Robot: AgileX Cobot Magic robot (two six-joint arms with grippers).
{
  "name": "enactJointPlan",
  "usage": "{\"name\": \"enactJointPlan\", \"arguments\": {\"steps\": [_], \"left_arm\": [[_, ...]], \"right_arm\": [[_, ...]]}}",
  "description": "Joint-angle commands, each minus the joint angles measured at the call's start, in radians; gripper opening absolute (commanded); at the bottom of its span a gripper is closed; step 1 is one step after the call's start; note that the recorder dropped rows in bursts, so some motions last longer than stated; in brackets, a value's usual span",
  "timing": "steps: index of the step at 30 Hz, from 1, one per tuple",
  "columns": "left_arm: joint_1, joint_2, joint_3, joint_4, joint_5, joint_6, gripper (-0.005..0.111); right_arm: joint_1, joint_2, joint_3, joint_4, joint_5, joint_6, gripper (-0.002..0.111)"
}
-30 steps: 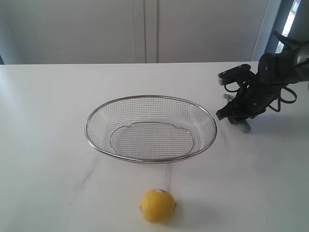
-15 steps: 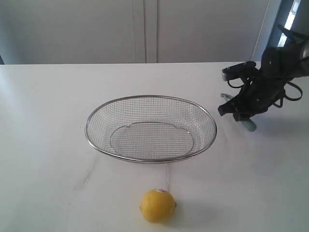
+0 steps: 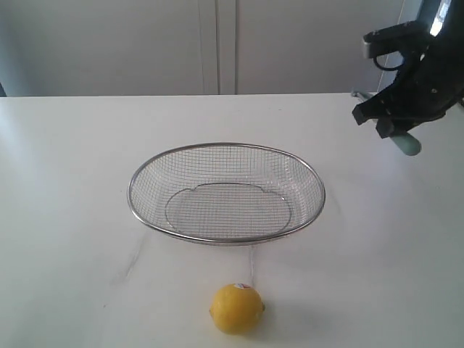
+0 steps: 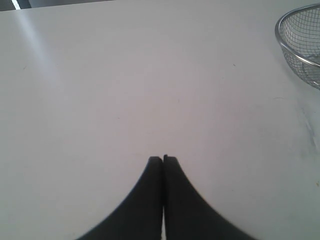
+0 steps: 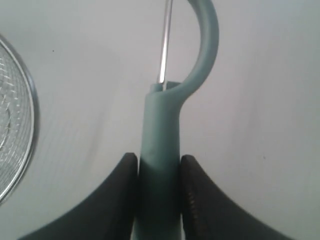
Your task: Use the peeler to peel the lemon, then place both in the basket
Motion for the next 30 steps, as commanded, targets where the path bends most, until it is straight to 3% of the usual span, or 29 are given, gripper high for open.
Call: {"name": "enactJointPlan", "arguments": {"steps": [1,13,18,30], "left_arm": [[0.002,-0.005,0.000,-0.006,-0.007,-0.005,0.000],[0.002,-0.005,0.000,-0.006,-0.009,-0.005,0.000],[0.002,-0.005,0.000,-0.006,-0.011,-0.005,0.000],[0.002,-0.005,0.000,-0.006,-0.011,-0.005,0.000]], "right_arm": [[-0.002,-0.121,0.024,0.022,0.074,-0.005,0.000],[-0.002,-0.514,0.230,0.291,0.192,-0.145,0.000],[0.002,-0.688,0.345,0.496,0.310,-0.328,0.000],[0.002,-0.819,0.472,0.494,0.280,-0.314,0.000]]}}
